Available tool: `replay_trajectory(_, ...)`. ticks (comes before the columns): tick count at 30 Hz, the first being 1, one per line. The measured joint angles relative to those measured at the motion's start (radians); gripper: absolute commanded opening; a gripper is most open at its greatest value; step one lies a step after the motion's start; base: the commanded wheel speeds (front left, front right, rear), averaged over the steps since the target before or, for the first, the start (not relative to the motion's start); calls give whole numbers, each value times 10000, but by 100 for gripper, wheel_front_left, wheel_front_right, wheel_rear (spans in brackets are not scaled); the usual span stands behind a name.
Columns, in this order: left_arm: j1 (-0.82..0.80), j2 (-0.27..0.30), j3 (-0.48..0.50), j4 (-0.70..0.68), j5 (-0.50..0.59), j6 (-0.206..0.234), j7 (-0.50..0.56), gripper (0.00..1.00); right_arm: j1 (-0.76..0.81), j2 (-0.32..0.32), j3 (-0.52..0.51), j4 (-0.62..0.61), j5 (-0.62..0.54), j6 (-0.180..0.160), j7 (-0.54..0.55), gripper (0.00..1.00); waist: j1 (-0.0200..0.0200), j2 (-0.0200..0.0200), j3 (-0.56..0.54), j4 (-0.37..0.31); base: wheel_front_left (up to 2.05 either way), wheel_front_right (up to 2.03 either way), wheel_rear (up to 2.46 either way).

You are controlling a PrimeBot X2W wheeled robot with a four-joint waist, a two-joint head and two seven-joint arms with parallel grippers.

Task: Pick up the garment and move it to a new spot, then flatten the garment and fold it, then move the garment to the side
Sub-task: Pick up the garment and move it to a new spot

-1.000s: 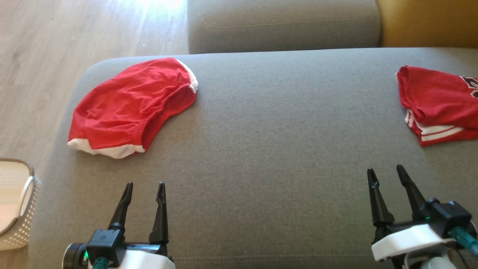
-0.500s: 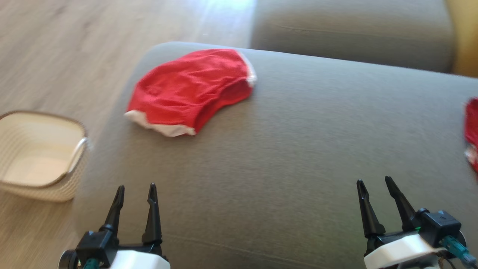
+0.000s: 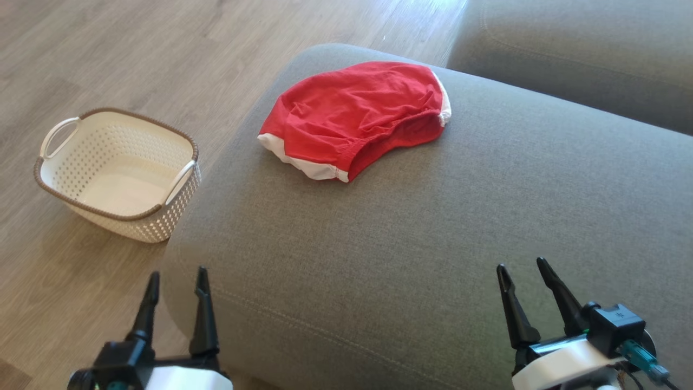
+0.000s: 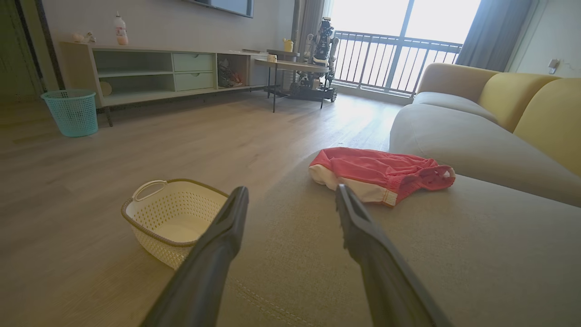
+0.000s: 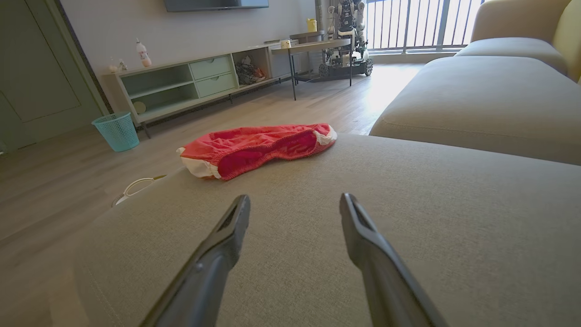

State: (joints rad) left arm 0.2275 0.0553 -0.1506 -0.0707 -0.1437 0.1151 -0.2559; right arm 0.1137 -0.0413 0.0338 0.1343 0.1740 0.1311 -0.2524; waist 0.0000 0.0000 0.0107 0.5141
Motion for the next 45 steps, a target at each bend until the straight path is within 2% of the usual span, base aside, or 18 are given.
replay_trajectory(3, -43, 0, 132, -27, -236, -21, 0, 100, -25, 0, 61, 75, 52, 0, 0, 100, 0, 0, 72, 9, 0, 0, 0)
replay_trajectory(8, -781, -4, 454, 52, -677, -548, 0, 100, -64, 0, 29, 84, -140, 0, 0, 100, 0, 0, 389, -57, 0, 0, 0)
replay_trajectory(14, -3994, -19, 1338, -334, -228, -1482, -8, 100, -759, -4, -36, 10, -368, 0, 0, 100, 0, 0, 1175, -618, 0, 0, 0)
replay_trajectory(17, -5837, 88, 1620, -23, -125, -1858, -10, 100, -1220, -8, -13, -163, -715, 0, 0, 100, 0, 0, 1737, -936, 0, 0, 0)
replay_trajectory(21, -7569, 355, 1630, 1429, -228, -2157, -12, 100, -1671, -19, 2, -360, -1057, 0, 0, 100, 0, 0, 2372, -1243, 0, 0, 0)
replay_trajectory(22, -8621, 648, 1476, 2951, -499, -2303, 451, 100, -1962, -27, 46, -483, -1269, 0, 0, 100, 0, 0, 2812, -1436, 0, 0, 0)
replay_trajectory(23, -8621, 648, 1476, 2951, -499, -2303, 451, 100, -1962, -27, 46, -483, -1269, 0, 0, 100, 0, 0, 2812, -1436, 0, 0, 0)
replay_trajectory(29, -11648, 1283, 510, 6629, -2042, -2395, 2146, 100, -2835, -79, 364, -780, -2071, 0, 0, 100, 0, 0, 4124, -2015, 0, 0, 0)
replay_trajectory(36, -13365, 1854, -986, 8519, -4740, -2397, 3662, 100, -3545, -123, 660, -1039, -2395, 0, 0, 100, 0, -1, 5293, -2948, 0, 0, 0)
replay_trajectory(40, -13836, 2290, -1708, 9561, -4961, -2397, 4276, 100, -3780, -128, 729, -1292, -2391, 0, -2, 100, 1, -1, 5861, -3432, 0, 0, 0)
replay_trajectory(42, -14058, 2502, -2065, 10358, -4962, -2397, 4800, 100, -3917, -130, 773, -1611, -1979, 0, -4, 100, 1, -1, 6223, -3749, 0, 0, 0)
replay_trajectory(45, -14287, 2660, -2196, 10784, -5020, -2401, 4817, 100, -4095, -142, 886, -1900, -1898, 0, -31, 100, 0, 0, 6576, -4004, 0, 0, 0)
